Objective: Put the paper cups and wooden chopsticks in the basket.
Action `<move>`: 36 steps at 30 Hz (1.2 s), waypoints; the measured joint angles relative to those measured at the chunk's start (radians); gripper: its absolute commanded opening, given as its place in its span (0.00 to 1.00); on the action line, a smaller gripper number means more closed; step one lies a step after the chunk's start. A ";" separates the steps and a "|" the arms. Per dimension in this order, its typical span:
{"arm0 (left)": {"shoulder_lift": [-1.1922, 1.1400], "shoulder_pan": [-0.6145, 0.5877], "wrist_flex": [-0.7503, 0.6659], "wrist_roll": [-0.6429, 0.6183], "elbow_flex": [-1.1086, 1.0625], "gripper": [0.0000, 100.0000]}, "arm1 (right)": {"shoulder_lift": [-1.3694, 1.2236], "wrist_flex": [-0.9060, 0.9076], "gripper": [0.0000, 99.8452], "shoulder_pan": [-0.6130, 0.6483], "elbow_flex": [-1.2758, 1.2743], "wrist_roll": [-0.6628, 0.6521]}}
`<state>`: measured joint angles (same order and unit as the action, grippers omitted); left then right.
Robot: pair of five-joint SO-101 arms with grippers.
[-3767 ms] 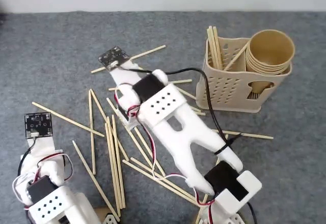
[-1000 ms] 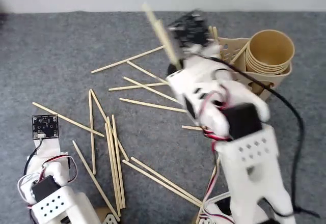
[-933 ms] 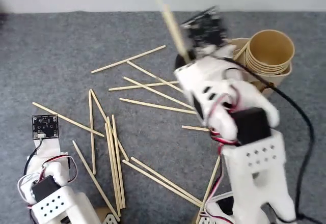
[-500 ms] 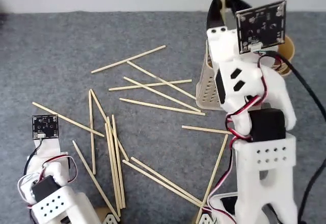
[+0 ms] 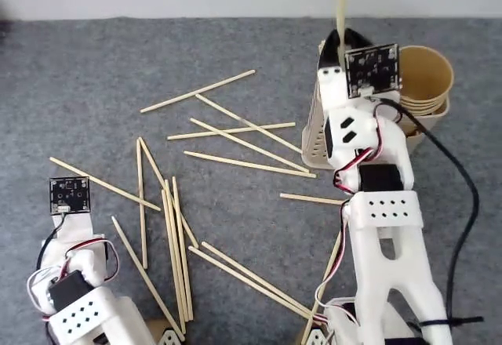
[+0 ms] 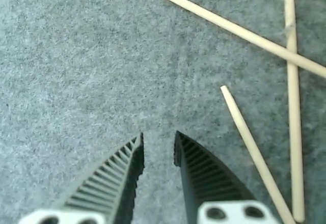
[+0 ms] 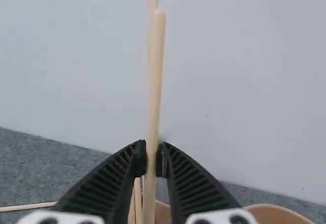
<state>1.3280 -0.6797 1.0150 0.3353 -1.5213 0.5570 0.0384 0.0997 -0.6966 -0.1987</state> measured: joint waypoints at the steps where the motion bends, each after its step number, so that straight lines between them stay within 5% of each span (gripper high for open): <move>1: 0.000 0.000 0.000 0.000 0.000 0.09 | 0.002 0.003 0.14 0.002 -0.002 0.000; 11: 0.000 0.000 0.000 0.000 0.000 0.09 | 0.117 0.247 0.14 0.011 0.097 0.000; 24: 0.000 0.000 0.000 0.000 0.000 0.09 | 0.215 1.108 0.14 0.265 0.253 0.066; 36: 0.000 0.000 0.000 0.000 0.000 0.09 | 0.215 1.258 0.14 0.520 -0.058 0.069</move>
<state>1.3280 -0.6797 1.0150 0.3353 -1.5213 0.7718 1.2965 0.6199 -0.7549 -0.1297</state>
